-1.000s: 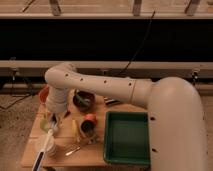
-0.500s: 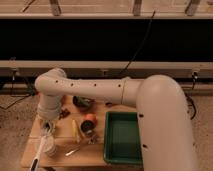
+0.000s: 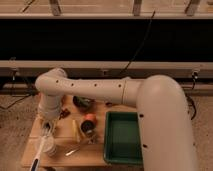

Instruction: Place brush in paper cup

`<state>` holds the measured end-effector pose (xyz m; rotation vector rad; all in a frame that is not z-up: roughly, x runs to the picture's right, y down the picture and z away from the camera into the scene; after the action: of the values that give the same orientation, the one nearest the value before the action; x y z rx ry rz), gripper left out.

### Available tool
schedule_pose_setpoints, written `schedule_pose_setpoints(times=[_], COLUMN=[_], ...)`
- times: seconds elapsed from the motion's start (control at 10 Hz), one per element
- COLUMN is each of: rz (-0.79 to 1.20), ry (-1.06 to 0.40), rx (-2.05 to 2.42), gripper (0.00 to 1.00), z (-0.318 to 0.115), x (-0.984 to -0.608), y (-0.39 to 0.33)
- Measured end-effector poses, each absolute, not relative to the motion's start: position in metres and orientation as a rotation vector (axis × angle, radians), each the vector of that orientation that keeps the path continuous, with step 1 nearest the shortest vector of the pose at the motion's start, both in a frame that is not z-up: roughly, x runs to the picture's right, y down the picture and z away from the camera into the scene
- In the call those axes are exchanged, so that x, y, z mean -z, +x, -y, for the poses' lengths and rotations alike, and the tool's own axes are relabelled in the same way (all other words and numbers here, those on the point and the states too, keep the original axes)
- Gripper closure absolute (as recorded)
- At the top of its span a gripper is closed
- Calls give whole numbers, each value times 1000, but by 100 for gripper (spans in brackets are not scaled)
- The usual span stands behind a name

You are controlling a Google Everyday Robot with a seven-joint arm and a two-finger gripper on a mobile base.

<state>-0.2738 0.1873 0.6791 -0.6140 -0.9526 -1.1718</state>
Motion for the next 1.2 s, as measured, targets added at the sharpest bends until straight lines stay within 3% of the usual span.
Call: schedule_pose_setpoints(times=[0.9, 1.0, 1.2], rz=[1046, 1047, 1039], ry=[-640, -645, -660], rx=[1224, 1224, 1214], gripper=[98, 93, 73], z=[-226, -226, -227], x=[-669, -672, -679], y=[-299, -300, -297])
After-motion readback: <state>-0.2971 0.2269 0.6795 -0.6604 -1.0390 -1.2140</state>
